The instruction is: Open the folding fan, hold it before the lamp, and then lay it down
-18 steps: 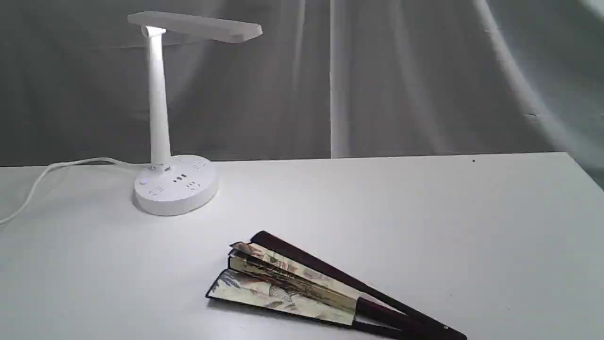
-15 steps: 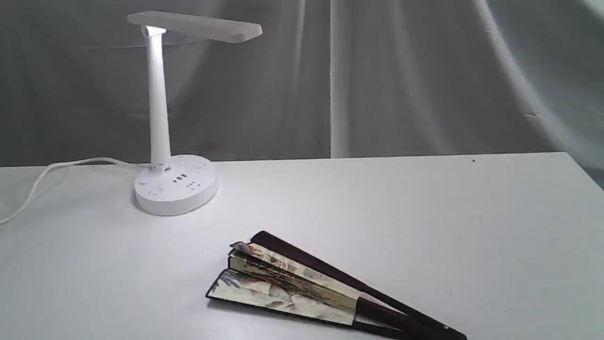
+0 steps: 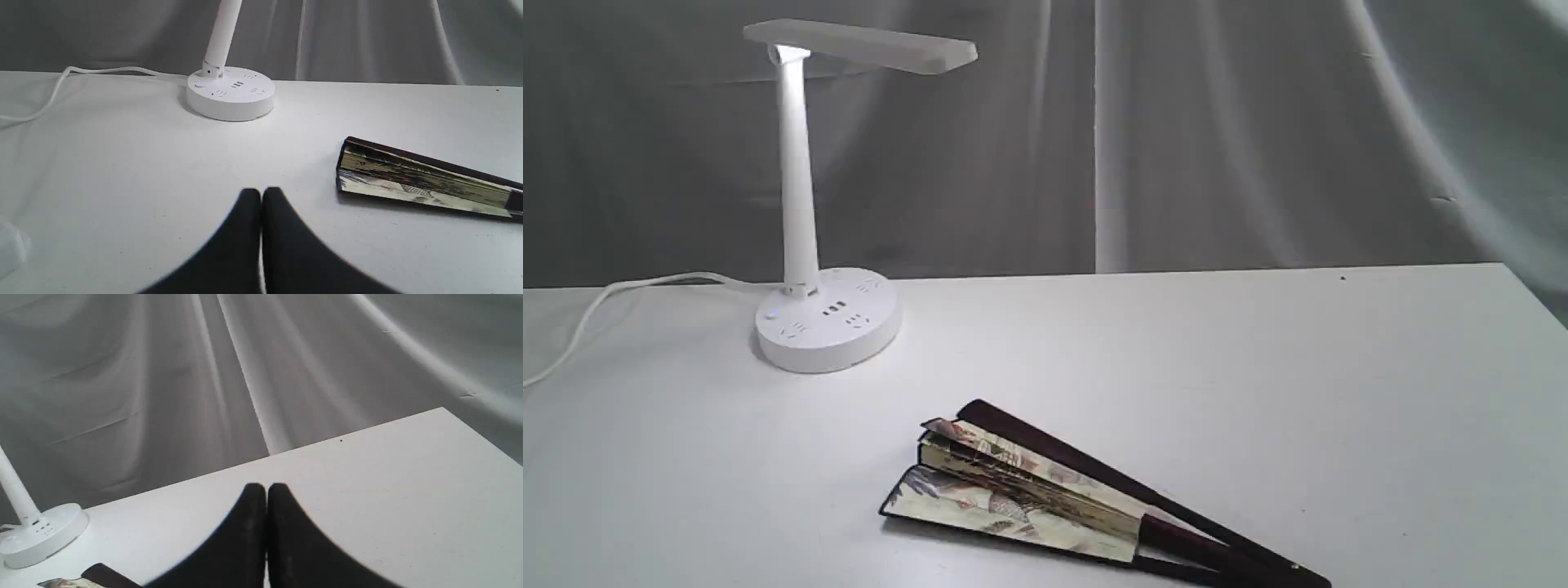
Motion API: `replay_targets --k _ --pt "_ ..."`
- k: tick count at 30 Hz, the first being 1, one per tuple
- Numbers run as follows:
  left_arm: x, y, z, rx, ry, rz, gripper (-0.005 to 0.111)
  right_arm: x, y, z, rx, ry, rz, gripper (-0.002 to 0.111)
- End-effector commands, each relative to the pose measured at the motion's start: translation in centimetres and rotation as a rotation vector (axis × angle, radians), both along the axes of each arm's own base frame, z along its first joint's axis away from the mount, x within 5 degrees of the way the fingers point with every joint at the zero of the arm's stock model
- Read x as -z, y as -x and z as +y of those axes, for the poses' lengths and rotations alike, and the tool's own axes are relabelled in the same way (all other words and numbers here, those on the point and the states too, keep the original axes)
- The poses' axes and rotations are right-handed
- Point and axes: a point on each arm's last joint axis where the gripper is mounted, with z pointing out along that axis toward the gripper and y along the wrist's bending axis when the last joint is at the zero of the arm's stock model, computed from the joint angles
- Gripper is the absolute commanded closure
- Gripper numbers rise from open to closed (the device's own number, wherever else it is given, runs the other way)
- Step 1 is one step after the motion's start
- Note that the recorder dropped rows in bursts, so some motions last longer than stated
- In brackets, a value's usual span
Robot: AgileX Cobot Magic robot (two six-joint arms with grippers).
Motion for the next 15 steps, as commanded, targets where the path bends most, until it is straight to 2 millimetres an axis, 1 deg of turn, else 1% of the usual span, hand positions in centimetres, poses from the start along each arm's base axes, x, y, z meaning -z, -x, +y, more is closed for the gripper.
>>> replay_targets --k 1,5,10,15 --pt "0.0 0.0 0.0 -0.001 0.008 -0.008 0.107 -1.4 0.3 0.3 -0.039 -0.011 -0.021 0.108" --pt "0.0 0.0 0.0 -0.001 0.008 -0.008 0.107 -3.6 0.8 0.3 -0.051 -0.009 -0.09 0.108" --pt "0.0 0.0 0.0 -0.001 0.008 -0.008 0.107 -5.3 1.1 0.3 -0.05 -0.016 -0.138 0.108" --pt "0.0 0.0 0.0 -0.001 0.008 -0.008 0.107 -5.1 -0.3 0.2 -0.038 -0.018 -0.052 0.108"
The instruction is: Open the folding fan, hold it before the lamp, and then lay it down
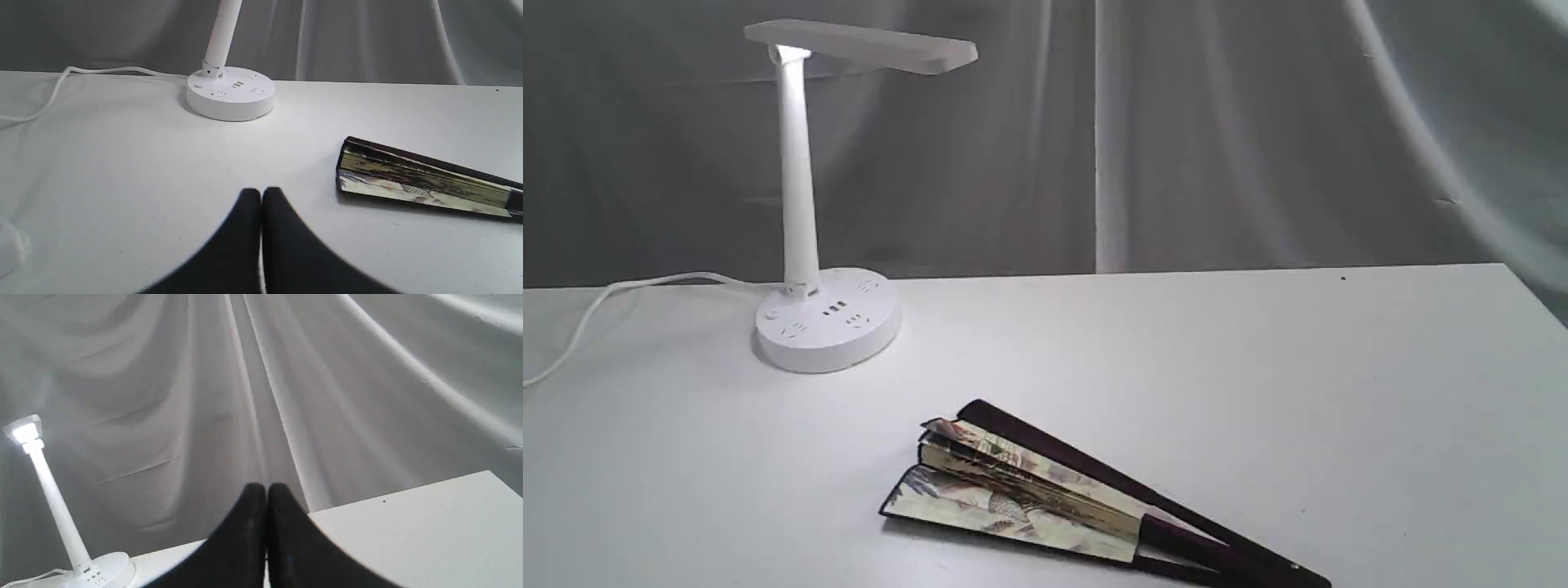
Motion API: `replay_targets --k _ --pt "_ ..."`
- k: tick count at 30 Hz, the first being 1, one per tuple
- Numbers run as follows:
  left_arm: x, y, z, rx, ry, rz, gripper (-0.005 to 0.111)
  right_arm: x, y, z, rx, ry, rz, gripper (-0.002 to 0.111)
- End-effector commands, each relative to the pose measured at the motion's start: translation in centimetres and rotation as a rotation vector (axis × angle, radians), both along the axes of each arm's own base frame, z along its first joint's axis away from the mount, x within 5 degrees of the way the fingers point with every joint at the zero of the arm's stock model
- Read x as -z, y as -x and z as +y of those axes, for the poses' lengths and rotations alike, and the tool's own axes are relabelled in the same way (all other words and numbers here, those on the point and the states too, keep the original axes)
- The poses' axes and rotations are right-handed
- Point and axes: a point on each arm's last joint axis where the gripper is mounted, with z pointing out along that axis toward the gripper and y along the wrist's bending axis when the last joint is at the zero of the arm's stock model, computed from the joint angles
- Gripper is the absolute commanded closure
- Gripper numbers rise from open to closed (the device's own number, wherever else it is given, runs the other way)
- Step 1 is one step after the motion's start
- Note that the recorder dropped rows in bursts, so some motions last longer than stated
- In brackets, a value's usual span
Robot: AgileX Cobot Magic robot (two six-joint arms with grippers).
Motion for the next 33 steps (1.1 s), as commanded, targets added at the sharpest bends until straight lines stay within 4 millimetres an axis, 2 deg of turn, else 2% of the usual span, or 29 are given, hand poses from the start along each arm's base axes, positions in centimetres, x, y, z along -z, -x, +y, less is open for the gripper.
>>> replay_targets --k 1,10,14,18,23,27,33 --pt "0.0 0.0 0.0 -0.001 0.008 -0.008 0.107 0.1 -1.2 -0.1 0.01 0.001 0.06 0.108" --pt "0.0 0.0 0.0 -0.001 0.008 -0.008 0.107 1.1 -5.1 -0.9 0.109 0.071 0.187 0.108" --pt "0.0 0.0 0.0 -0.001 0.008 -0.008 0.107 1.1 -6.6 -0.8 0.095 0.112 0.252 0.108" --pt "0.0 0.0 0.0 -0.001 0.008 -0.008 0.107 -0.6 -8.6 0.5 -0.001 0.175 0.266 0.108" --pt "0.0 0.0 0.0 -0.001 0.008 -0.008 0.107 -2.3 -11.9 3.1 -0.141 0.289 0.283 0.108" --pt "0.0 0.0 0.0 -0.001 0.008 -0.008 0.107 -2.4 -14.8 5.2 -0.225 0.415 0.312 0.108" --pt "0.0 0.0 0.0 0.0 0.007 -0.008 0.107 -1.2 -19.9 7.5 -0.334 0.488 0.531 0.108"
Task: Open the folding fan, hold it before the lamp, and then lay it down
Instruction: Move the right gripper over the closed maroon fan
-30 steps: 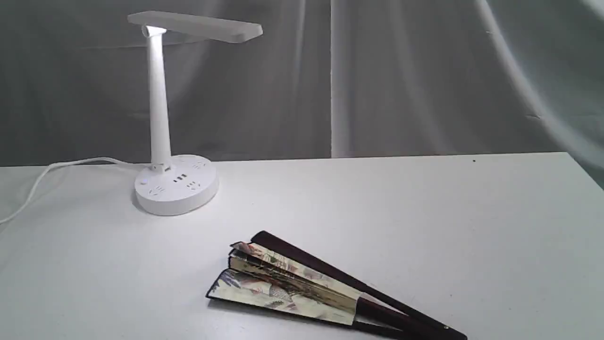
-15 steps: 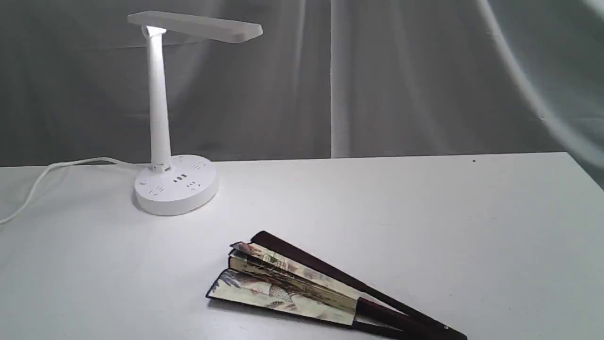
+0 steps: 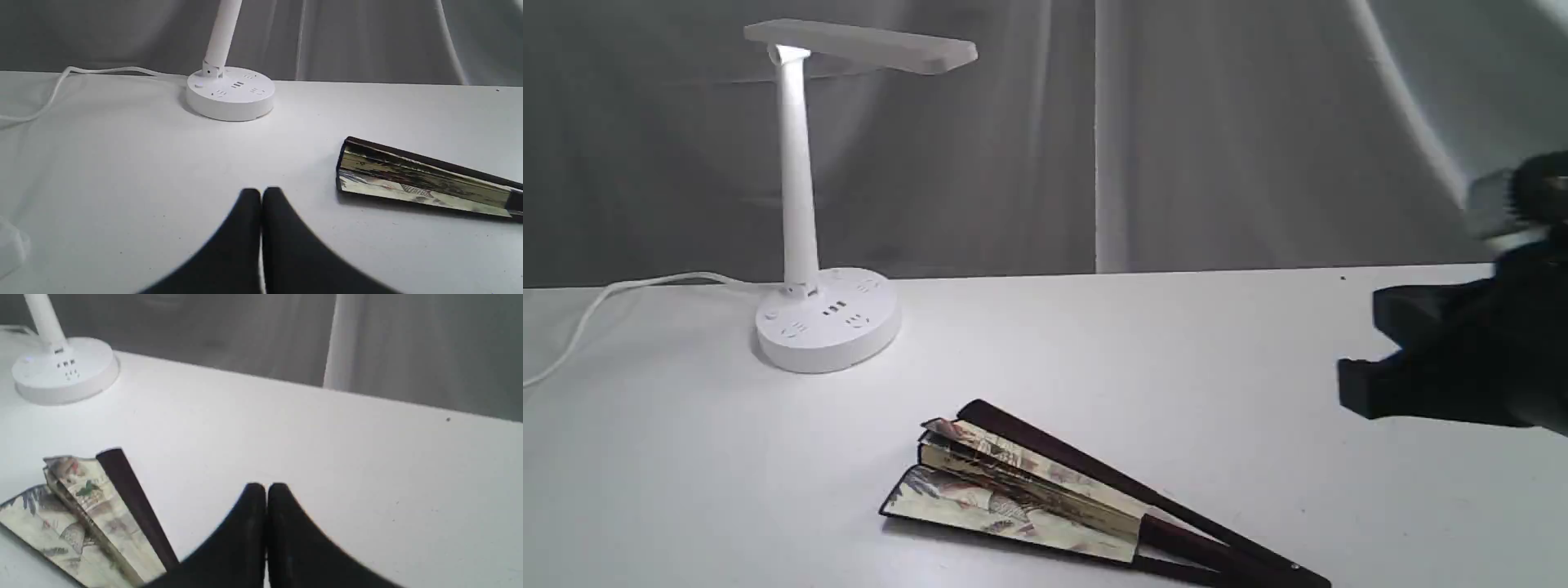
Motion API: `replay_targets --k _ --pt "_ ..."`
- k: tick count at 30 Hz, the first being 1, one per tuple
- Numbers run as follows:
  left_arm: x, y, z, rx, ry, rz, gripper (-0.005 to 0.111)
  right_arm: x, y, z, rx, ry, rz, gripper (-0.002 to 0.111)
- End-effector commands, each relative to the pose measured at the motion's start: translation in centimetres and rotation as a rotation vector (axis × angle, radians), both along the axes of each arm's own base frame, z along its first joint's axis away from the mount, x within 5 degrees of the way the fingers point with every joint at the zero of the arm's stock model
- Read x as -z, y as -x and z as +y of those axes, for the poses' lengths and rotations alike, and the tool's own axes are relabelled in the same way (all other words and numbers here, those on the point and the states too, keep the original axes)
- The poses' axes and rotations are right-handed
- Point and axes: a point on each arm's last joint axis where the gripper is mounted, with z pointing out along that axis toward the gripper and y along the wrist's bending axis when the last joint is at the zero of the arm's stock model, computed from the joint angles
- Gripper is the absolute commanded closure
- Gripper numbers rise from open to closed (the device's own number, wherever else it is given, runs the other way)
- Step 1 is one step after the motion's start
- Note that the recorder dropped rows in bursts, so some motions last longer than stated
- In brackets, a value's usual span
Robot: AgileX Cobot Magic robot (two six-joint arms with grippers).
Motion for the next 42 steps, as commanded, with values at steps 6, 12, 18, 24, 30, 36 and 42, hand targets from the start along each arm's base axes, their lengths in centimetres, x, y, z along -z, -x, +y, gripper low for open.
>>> replay_targets --k 6,12,18,24,30,36,42 --pt "0.0 0.0 0.0 0.0 0.007 -0.008 0.107 2.3 -6.7 2.8 -0.093 0.116 0.275 0.108" --pt "0.0 0.0 0.0 -0.001 0.01 -0.008 0.107 5.1 -10.6 4.2 -0.135 0.18 0.439 0.108" --pt "0.0 0.0 0.0 -0.001 0.01 -0.008 0.107 7.0 -13.2 4.9 -0.165 0.241 0.518 0.108" --pt "0.0 0.0 0.0 0.0 0.007 -0.008 0.107 8.2 -14.8 5.4 -0.165 0.245 0.522 0.108" --pt "0.0 0.0 0.0 0.0 0.007 -0.008 0.107 8.3 -15.0 5.4 -0.164 0.249 0.511 0.108" --pt "0.0 0.0 0.0 -0.001 0.006 -0.008 0.107 8.3 -15.0 5.4 -0.172 0.259 0.503 0.108" --pt "-0.4 -0.1 0.1 -0.003 -0.031 -0.07 0.107 8.3 -15.0 5.4 -0.17 0.253 0.502 0.108"
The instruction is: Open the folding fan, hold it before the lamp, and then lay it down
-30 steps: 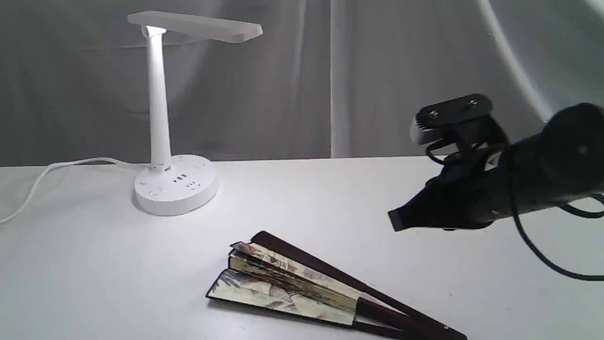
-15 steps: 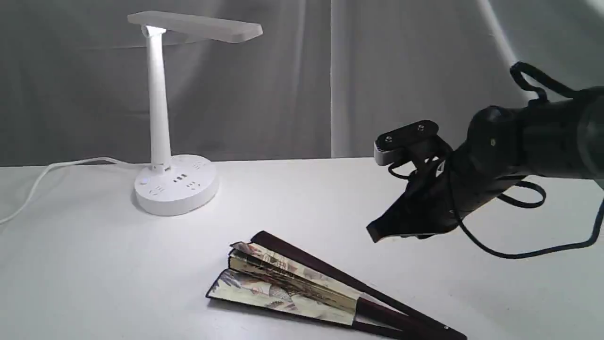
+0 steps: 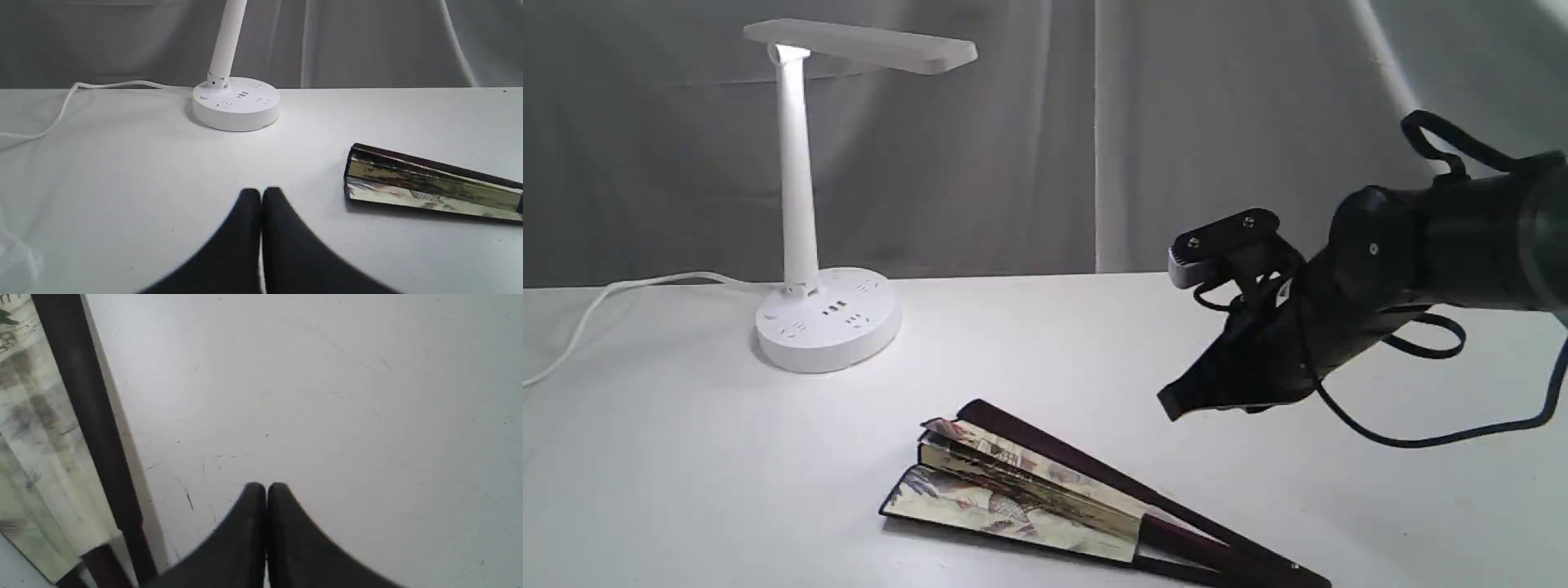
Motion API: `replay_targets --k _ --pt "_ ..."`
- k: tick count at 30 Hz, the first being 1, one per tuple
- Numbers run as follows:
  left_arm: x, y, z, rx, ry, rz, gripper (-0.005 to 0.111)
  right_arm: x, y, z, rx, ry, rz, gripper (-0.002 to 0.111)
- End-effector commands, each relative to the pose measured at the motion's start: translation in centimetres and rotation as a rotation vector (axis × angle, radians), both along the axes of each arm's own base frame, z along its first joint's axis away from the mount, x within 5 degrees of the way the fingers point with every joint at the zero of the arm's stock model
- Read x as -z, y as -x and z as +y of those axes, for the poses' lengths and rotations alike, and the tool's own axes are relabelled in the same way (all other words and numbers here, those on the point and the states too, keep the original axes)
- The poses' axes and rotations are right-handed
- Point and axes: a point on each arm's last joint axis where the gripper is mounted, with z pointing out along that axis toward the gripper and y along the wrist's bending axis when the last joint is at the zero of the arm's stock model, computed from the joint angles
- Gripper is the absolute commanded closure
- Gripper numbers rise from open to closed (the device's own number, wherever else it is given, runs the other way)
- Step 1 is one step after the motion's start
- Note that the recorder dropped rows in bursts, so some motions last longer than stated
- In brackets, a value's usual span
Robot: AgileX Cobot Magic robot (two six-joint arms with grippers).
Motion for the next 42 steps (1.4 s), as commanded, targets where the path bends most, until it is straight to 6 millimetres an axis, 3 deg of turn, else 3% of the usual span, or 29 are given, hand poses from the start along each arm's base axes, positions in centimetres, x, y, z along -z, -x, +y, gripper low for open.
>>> replay_targets --k 1,6,11,14,20,23,27,32,36,42 --pt "-0.5 -0.1 0.0 0.002 0.017 -0.07 0.107 -0.3 -0.1 0.1 -0.012 0.003 -0.025 0.108" --pt "-2.0 -0.1 -0.1 0.011 0.065 -0.227 0.107 -0.3 -0.1 0.1 -0.012 0.003 -0.025 0.108" --pt "-3.4 0.1 -0.2 0.021 0.251 -0.347 0.107 -0.3 -0.1 0.1 -0.012 0.004 -0.023 0.108" --pt "-4.2 0.2 -0.1 0.015 0.36 -0.334 0.107 -0.3 0.0 0.1 -0.014 0.006 -0.01 0.108" --pt "-9.2 -0.9 -0.3 0.012 0.189 -0.277 0.107 -0.3 0.0 0.1 -0.014 0.007 -0.008 0.108" --pt "-11.7 -2.7 -0.7 0.012 0.11 -0.17 0.107 -0.3 0.0 0.1 -0.014 0.007 -0.01 0.108" --pt "-12.9 -6.1 -1.3 0.007 -0.012 -0.03 0.107 -0.3 0.0 0.1 -0.013 0.006 -0.012 0.108" --pt "-11.6 -11.7 -2.3 0.007 -0.063 0.204 0.107 -0.3 0.0 0.1 -0.013 0.006 -0.014 0.108" --pt "-9.6 -15.7 -3.2 0.015 -0.084 0.27 0.107 -0.3 -0.1 0.1 -0.013 0.005 -0.018 0.108" --pt "-4.4 -19.8 -4.1 0.022 -0.101 0.414 0.107 -0.3 -0.1 0.1 -0.014 0.004 -0.026 0.108"
